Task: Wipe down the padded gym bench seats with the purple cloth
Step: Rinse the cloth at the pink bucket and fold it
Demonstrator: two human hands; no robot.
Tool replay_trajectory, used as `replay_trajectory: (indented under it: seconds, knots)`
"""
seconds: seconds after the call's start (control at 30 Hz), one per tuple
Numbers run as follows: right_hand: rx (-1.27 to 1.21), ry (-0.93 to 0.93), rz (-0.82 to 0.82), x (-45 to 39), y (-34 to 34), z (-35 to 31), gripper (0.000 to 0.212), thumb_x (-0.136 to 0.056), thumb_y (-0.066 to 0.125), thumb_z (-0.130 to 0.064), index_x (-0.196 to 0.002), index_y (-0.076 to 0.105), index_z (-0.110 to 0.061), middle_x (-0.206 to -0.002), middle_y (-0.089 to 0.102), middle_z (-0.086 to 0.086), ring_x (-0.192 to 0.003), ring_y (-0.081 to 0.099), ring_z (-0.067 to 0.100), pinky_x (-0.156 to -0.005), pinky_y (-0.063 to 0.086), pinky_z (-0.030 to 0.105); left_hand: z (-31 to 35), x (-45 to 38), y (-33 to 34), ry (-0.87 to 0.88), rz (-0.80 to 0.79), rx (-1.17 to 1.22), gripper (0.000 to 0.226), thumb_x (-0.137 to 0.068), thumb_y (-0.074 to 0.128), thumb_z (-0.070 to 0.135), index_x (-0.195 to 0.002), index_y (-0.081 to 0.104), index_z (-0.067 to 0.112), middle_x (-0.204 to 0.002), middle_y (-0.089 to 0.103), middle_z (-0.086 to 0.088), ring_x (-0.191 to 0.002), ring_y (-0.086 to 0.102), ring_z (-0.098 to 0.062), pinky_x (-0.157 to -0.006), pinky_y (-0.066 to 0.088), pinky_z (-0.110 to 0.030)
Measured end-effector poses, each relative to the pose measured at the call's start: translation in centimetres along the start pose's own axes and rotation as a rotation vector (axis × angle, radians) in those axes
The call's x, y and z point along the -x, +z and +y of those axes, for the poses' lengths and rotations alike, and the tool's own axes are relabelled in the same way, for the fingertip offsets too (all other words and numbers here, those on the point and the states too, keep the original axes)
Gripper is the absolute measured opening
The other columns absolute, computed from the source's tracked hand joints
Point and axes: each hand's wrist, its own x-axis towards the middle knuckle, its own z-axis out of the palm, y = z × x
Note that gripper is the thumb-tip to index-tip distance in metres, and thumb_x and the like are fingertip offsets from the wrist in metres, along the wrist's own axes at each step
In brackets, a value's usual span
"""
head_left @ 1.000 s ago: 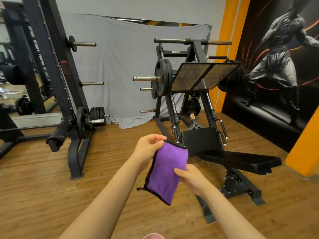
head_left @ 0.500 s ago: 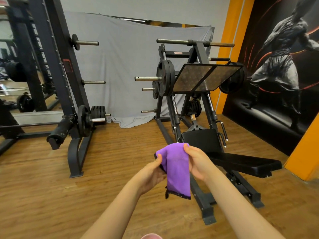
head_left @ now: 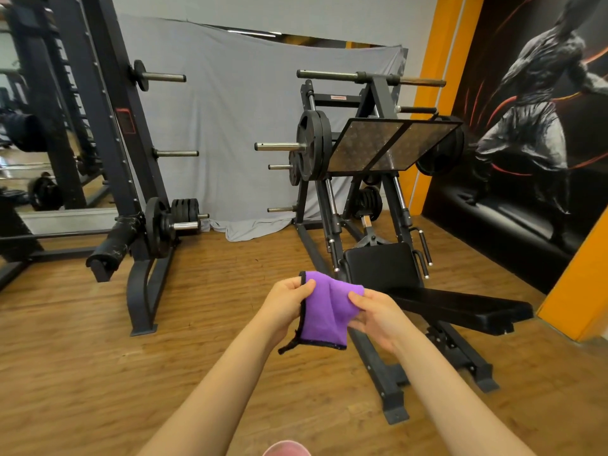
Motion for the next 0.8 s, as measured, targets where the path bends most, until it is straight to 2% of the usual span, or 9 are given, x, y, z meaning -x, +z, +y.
replay_trajectory:
  seconds: [0.1, 0.2, 0.27, 0.33, 0.43, 0.53, 0.6, 0.7, 0.8]
  knots:
    - [0.046, -0.090, 0.094, -0.1, -0.5, -0.3, 0.024, -0.093, 0.053, -0.012, -0.111, 0.063, -0.001, -0.106, 0.068, 0.017, -0.097, 0.065, 0.026, -0.082, 0.054, 0.034, 0.4, -0.1, -0.7, 0.004, 0.039, -0.109, 0.019, -0.096, 0.055, 0.018, -0.089, 0.071, 0.012, -0.093, 0.071, -0.011, -0.090, 0.062, -0.025, -0.089, 0.049, -0.042]
    - [0.198, -0.139, 0.210, -0.4, -0.3, -0.9, 0.022, -0.094, 0.053, -0.014, -0.111, 0.063, -0.005, -0.102, 0.067, 0.012, -0.096, 0.065, 0.023, -0.081, 0.055, 0.034, 0.5, -0.2, -0.5, 0.068, 0.168, -0.124, 0.016, -0.092, 0.061, 0.014, -0.081, 0.072, 0.018, -0.092, 0.072, -0.013, -0.085, 0.061, -0.024, -0.090, 0.050, -0.050]
    - [0.294, -0.181, 0.274, -0.5, 0.1, -1.3, 0.014, -0.095, 0.052, -0.016, -0.099, 0.064, -0.012, -0.096, 0.066, 0.009, -0.093, 0.064, 0.021, -0.078, 0.055, 0.032, 0.7, -0.1, -0.2, 0.114, 0.253, -0.122, 0.016, -0.091, 0.063, 0.016, -0.077, 0.072, 0.020, -0.091, 0.073, -0.012, -0.086, 0.063, -0.025, -0.089, 0.051, -0.050]
    - [0.402, -0.243, 0.318, -0.5, 0.5, -1.6, 0.015, -0.095, 0.052, -0.018, -0.084, 0.062, -0.019, -0.086, 0.064, 0.006, -0.086, 0.062, 0.018, -0.072, 0.052, 0.027, 0.7, 0.1, 0.0, 0.146, 0.313, -0.125, 0.016, -0.090, 0.065, 0.019, -0.076, 0.071, 0.021, -0.088, 0.073, -0.010, -0.090, 0.066, -0.029, -0.088, 0.053, -0.048]
    - [0.409, -0.250, 0.407, -0.7, 0.7, -2.0, 0.018, -0.093, 0.056, -0.021, -0.076, 0.060, -0.016, -0.079, 0.061, 0.005, -0.079, 0.057, 0.016, -0.066, 0.048, 0.022, 0.8, 0.2, 0.4, 0.127, 0.341, -0.068, 0.015, -0.089, 0.066, 0.022, -0.076, 0.071, 0.017, -0.081, 0.070, -0.004, -0.081, 0.061, -0.023, -0.079, 0.052, -0.041]
    - [0.301, -0.179, 0.329, -0.9, 0.7, -2.4, 0.007, -0.091, 0.058, -0.018, -0.089, 0.064, -0.015, -0.092, 0.064, 0.006, -0.089, 0.061, 0.018, -0.077, 0.053, 0.030, 0.8, 0.0, 0.8, 0.033, 0.297, 0.081, 0.013, -0.089, 0.066, 0.019, -0.080, 0.072, 0.012, -0.080, 0.066, -0.006, -0.079, 0.056, -0.021, -0.076, 0.049, -0.039]
    - [0.279, -0.182, 0.222, -0.9, 0.5, -2.6, 0.013, -0.090, 0.059, -0.013, -0.101, 0.065, -0.016, -0.099, 0.067, 0.005, -0.095, 0.063, 0.018, -0.083, 0.054, 0.032, 0.8, 0.1, 0.9, -0.001, 0.254, 0.173, 0.009, -0.091, 0.063, 0.013, -0.091, 0.071, 0.009, -0.089, 0.068, -0.010, -0.082, 0.060, -0.022, -0.078, 0.051, -0.035]
    - [0.315, -0.245, 0.264, -1.0, 0.2, -2.9, 0.018, -0.091, 0.058, -0.011, -0.106, 0.065, -0.013, -0.098, 0.067, 0.003, -0.096, 0.062, 0.015, -0.077, 0.051, 0.024, 0.9, 0.1, 0.8, 0.048, 0.276, 0.208, 0.013, -0.092, 0.059, 0.008, -0.102, 0.069, 0.007, -0.095, 0.070, -0.008, -0.085, 0.063, -0.019, -0.074, 0.053, -0.031]
    - [0.274, -0.315, 0.354, -1.1, 0.4, -3.1, 0.016, -0.092, 0.055, -0.012, -0.106, 0.064, -0.014, -0.095, 0.064, -0.002, -0.092, 0.059, 0.008, -0.068, 0.045, 0.015, 1.3, 0.4, 0.8, 0.134, 0.316, 0.151, 0.011, -0.091, 0.061, 0.009, -0.095, 0.070, 0.014, -0.089, 0.070, -0.001, -0.084, 0.063, -0.015, -0.069, 0.050, -0.025]
